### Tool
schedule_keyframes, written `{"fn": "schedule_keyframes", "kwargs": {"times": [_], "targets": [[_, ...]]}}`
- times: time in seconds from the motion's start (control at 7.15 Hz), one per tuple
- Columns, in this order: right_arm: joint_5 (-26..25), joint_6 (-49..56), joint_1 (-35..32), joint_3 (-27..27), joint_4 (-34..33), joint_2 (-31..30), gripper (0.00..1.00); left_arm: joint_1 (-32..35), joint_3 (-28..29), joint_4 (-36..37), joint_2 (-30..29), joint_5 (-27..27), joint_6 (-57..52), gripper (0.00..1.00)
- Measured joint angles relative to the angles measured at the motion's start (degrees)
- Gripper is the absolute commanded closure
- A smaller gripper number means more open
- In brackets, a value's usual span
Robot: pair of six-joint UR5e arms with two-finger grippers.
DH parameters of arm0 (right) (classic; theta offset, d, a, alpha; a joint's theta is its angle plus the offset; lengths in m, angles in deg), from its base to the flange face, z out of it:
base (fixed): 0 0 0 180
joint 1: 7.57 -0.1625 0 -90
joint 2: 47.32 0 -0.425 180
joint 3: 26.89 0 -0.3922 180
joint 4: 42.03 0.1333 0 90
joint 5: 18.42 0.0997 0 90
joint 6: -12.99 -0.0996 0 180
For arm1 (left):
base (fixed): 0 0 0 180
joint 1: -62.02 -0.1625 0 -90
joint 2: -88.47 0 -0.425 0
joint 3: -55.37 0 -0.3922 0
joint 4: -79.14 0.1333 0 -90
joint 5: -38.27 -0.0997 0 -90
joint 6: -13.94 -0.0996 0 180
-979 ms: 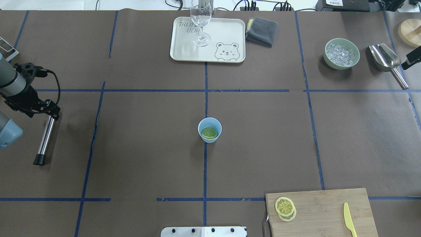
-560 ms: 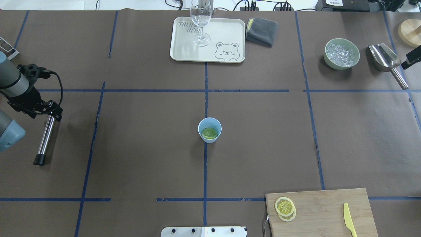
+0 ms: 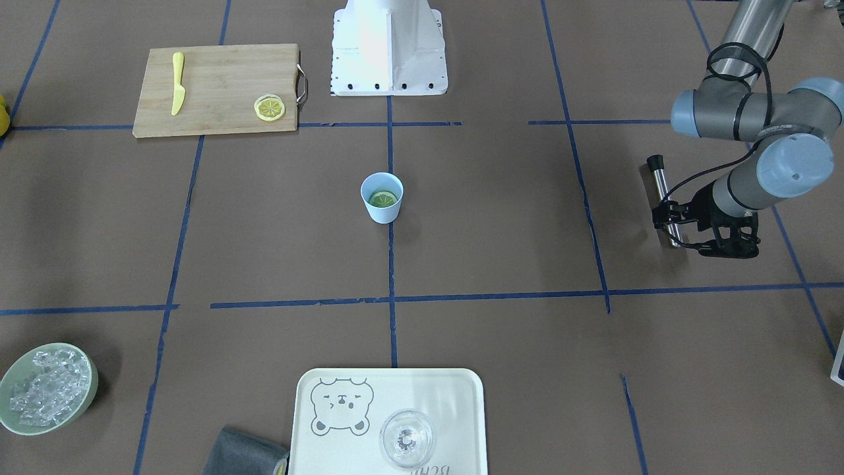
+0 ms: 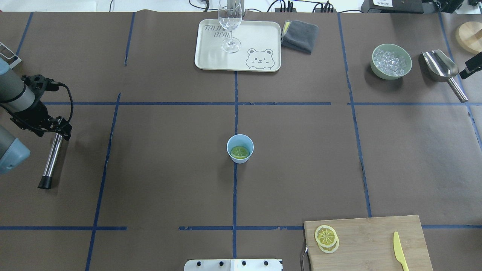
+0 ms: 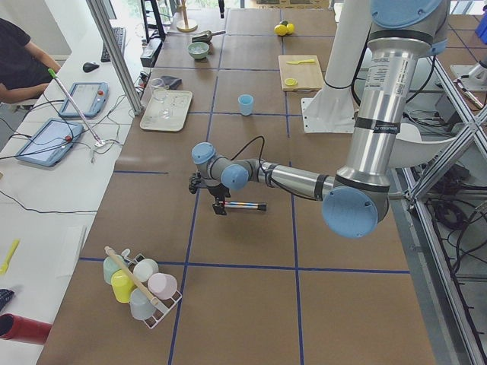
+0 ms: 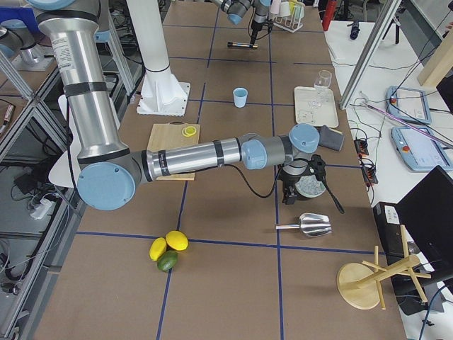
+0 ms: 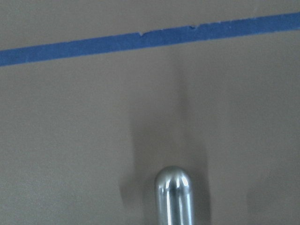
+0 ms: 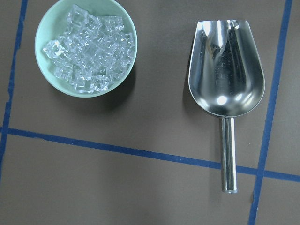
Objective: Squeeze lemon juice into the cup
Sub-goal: 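Grasp the steel muddler upright with the left gripper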
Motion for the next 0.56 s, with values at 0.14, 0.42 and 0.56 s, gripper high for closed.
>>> {"fn": "schedule_keyframes", "kwargs": {"times": [0.14,0.42,0.56], "targets": [[0.00,0.00,0.00,0.00,0.00,0.00,0.00,0.00,0.01,0.06,0.00,0.00,0.06,0.45],[0.00,0.00,-0.13,0.05,0.00,0.12,0.00,-0.05,-0.04,0.12,0.00,0.05,0.10,0.62],[0.00,0.00,-0.15,0.05,0.00,0.21,0.00,-0.05,-0.08,0.11,0.00,0.08,0.10,0.81]]}}
